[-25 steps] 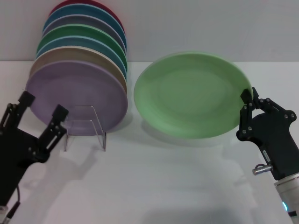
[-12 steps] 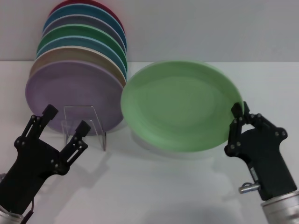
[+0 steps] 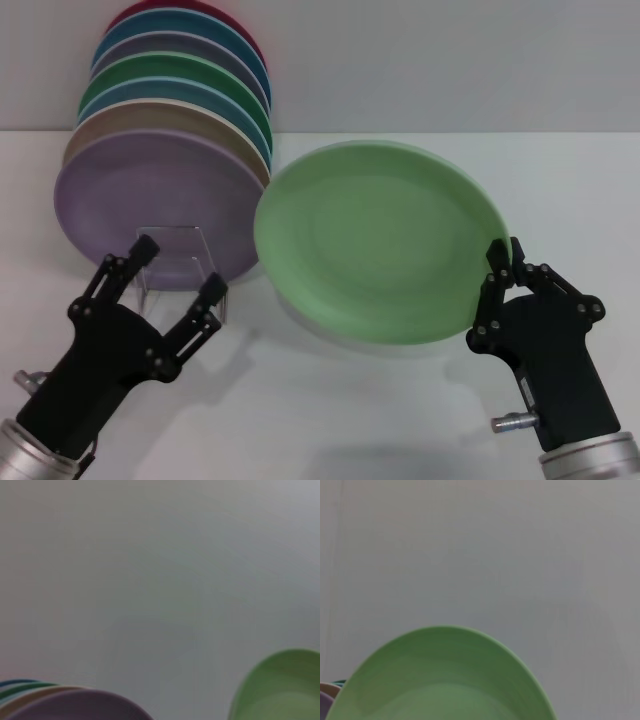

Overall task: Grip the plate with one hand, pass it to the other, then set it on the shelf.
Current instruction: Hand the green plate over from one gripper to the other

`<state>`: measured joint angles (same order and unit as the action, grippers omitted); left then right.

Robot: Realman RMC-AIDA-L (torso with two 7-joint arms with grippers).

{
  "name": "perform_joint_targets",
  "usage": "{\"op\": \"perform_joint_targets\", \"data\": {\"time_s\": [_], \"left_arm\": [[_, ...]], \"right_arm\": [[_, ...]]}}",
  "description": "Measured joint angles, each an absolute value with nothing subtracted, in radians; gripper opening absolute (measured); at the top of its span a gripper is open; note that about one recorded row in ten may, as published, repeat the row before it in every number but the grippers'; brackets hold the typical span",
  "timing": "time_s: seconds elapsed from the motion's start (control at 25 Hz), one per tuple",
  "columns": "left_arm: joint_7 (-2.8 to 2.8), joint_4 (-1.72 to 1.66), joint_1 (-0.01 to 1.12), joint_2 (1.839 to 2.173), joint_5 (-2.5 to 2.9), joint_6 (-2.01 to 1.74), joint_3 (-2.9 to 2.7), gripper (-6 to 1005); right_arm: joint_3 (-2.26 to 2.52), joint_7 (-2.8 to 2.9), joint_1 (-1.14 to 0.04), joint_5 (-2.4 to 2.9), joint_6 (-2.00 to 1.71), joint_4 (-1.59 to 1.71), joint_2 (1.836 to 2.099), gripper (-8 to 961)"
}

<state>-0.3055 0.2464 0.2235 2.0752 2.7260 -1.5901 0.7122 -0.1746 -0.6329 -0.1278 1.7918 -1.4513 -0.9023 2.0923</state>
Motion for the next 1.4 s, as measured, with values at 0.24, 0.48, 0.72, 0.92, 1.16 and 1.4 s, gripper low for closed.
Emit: {"op": "perform_joint_targets", "data": {"time_s": [0.24, 0.48, 0.72, 0.92, 1.16, 1.4], "left_arm": [[-0.288, 0.264, 0.246, 2.076, 2.726, -1.54, 0.681, 698], [-0.286, 0.272, 0.276, 2.076, 2.726, -1.486, 0.673, 694], [-0.285, 0.272, 0.296, 2.075, 2.726, -1.448, 0.676, 690], [-0.285, 0.272, 0.305, 2.075, 2.719, -1.44, 0.68, 687], [-0.285, 0.268, 0.311, 2.073, 2.717, -1.43, 0.698, 683], [-0.285, 0.271, 0.304, 2.072, 2.717, -1.43, 0.718, 679]], "right_arm": [[-0.149, -0.712, -0.148, 1.781, -1.446, -0.935, 2.092, 27], [-0.127, -0.726, -0.169, 1.78, -1.445, -0.938, 2.092, 26], [-0.112, -0.728, -0.17, 1.783, -1.444, -0.936, 2.092, 25], [-0.105, -0.729, -0.172, 1.785, -1.443, -0.934, 2.092, 27], [-0.097, -0.73, -0.176, 1.787, -1.444, -0.933, 2.09, 25], [-0.093, -0.73, -0.181, 1.788, -1.444, -0.931, 2.086, 25]]}}
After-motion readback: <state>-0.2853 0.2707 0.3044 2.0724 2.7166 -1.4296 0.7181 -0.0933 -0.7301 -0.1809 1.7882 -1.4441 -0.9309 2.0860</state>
